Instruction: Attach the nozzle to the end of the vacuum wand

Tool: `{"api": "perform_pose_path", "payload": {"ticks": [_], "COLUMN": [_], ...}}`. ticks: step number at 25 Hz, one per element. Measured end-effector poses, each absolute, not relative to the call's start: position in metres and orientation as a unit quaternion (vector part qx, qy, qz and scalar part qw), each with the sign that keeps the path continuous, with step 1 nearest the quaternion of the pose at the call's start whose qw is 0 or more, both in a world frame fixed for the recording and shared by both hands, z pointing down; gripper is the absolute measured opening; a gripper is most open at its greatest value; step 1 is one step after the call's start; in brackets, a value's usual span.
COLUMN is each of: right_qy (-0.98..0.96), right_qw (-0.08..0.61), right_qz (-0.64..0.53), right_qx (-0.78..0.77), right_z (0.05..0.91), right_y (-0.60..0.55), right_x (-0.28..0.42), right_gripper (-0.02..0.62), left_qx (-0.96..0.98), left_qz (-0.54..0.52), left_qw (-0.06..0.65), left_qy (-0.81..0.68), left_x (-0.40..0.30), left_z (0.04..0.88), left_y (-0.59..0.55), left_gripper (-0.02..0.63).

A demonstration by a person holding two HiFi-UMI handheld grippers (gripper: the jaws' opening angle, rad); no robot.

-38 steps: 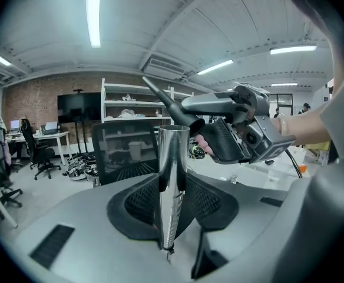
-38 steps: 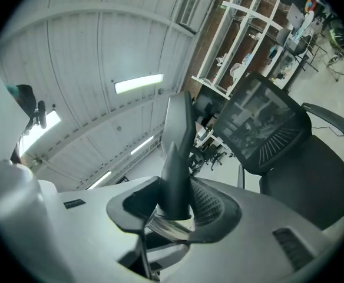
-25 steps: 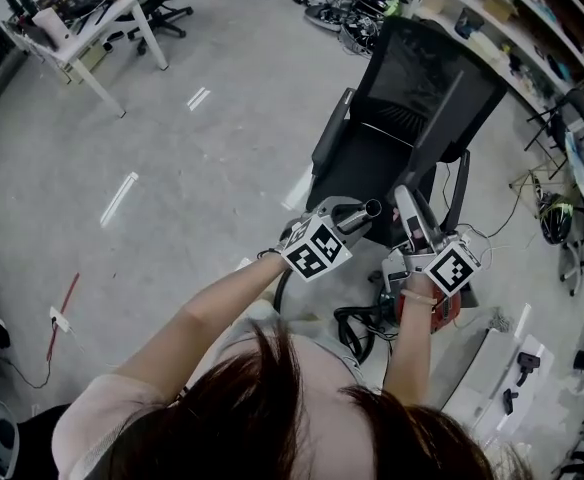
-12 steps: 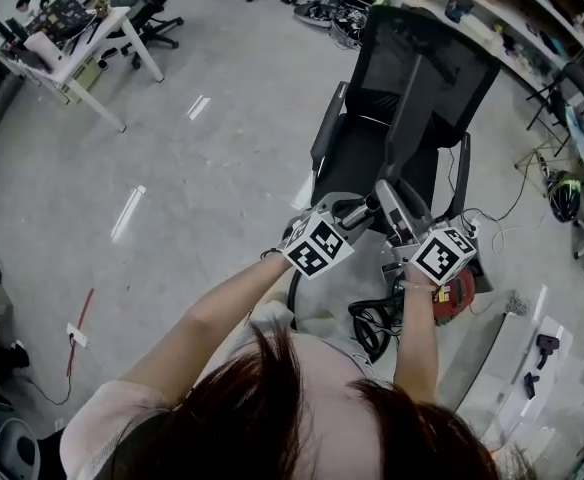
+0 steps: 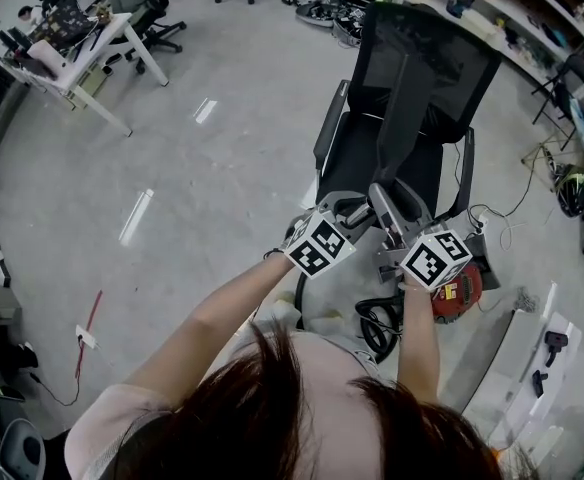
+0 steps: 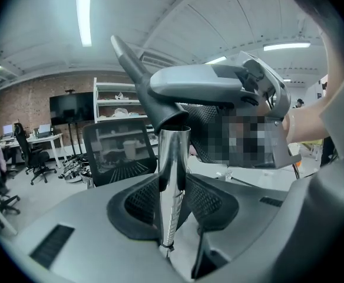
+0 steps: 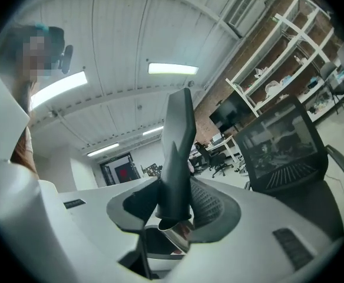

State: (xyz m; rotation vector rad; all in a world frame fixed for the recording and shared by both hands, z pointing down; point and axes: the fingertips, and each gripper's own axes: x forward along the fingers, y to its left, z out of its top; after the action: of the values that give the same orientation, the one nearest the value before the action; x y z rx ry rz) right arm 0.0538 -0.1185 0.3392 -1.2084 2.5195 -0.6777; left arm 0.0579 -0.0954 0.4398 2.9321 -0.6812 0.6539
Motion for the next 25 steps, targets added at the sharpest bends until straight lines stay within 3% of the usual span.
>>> {"api": "perform_pose_path", "payload": {"ticks": [6, 25], "right_qy": [0.872, 0.86], "right_qw": [0.093, 0.072], "right_qz": [-0.204, -0.153], "right_qx": [-0.436, -0.482], "right_z": [0.341, 0.338], "right_y": [-0.115, -0.106], "right_x": [0.058, 0.055], "right_gripper": [0.172, 0.172], "left_qx": [0.951, 0.953], "left_qz": [0.215, 0.216], "left_qw": [0.03, 0.027], "left_qy": [-0.218, -0.211], "left_x": [0.065, 0.063], "left_z": [0.441, 0.442], "left_y": [-0.094, -0.091], "left_gripper": [0.143, 0.143]}}
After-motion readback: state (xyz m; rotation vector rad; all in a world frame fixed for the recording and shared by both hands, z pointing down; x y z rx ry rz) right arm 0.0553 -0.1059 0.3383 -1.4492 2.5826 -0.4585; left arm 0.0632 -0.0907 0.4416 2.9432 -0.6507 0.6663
